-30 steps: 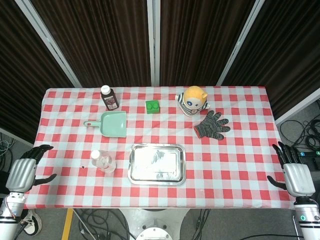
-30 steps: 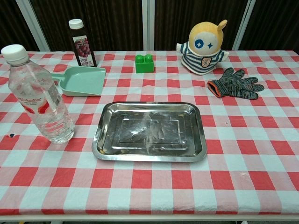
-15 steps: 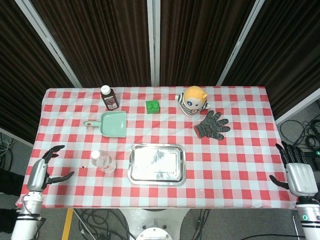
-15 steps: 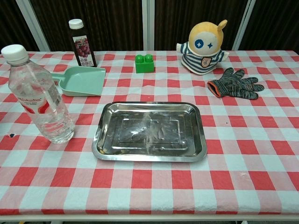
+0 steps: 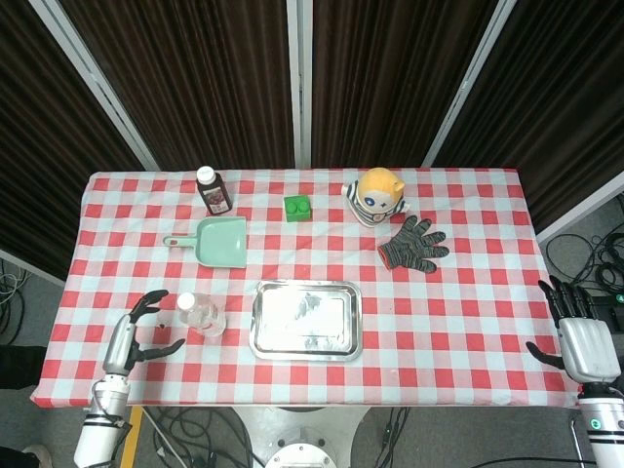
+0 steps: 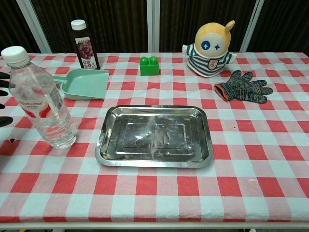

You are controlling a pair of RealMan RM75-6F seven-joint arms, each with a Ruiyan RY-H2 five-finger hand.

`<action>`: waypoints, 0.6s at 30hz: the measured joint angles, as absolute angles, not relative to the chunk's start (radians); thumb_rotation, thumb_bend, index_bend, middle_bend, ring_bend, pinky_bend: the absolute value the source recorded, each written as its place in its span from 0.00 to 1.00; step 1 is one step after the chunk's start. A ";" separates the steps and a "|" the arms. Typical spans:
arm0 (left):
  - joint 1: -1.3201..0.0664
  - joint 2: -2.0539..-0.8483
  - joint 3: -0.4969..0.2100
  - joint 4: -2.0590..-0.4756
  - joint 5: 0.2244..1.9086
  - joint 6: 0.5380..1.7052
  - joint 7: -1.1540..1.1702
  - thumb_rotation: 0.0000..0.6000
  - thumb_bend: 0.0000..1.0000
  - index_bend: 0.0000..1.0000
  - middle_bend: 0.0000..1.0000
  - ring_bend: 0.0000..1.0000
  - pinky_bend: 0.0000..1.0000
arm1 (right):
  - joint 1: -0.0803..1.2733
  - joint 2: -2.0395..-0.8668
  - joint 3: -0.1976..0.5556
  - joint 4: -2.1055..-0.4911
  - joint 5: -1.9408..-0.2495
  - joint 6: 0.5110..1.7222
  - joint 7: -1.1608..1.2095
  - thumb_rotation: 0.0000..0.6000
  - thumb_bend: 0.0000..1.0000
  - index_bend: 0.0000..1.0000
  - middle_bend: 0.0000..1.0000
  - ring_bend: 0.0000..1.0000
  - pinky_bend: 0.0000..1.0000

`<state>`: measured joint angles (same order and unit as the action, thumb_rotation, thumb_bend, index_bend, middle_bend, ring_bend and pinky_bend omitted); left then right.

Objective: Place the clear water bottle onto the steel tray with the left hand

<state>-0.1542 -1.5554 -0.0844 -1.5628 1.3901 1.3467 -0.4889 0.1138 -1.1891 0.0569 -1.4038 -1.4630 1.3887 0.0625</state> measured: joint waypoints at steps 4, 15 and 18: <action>-0.164 -1.582 -0.088 -1.549 1.397 1.339 -0.494 1.00 0.00 0.26 0.31 0.22 0.26 | 0.115 -1.191 0.057 -1.403 -1.460 1.384 0.060 1.00 0.10 0.00 0.00 0.00 0.00; -0.220 -1.645 -0.126 -1.532 1.388 1.292 -0.466 1.00 0.00 0.26 0.31 0.22 0.26 | 0.116 -1.189 0.061 -1.399 -1.454 1.383 0.071 1.00 0.10 0.00 0.00 0.00 0.00; -0.235 -1.658 -0.137 -1.525 1.379 1.277 -0.461 1.00 0.00 0.26 0.31 0.22 0.26 | 0.115 -1.187 0.063 -1.399 -1.452 1.383 0.074 1.00 0.10 0.00 0.00 0.00 0.00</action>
<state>-0.2352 -1.6577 -0.1370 -1.5251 1.3790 1.2768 -0.4610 0.1153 -1.1866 0.0628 -1.3994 -1.4515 1.3825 0.0742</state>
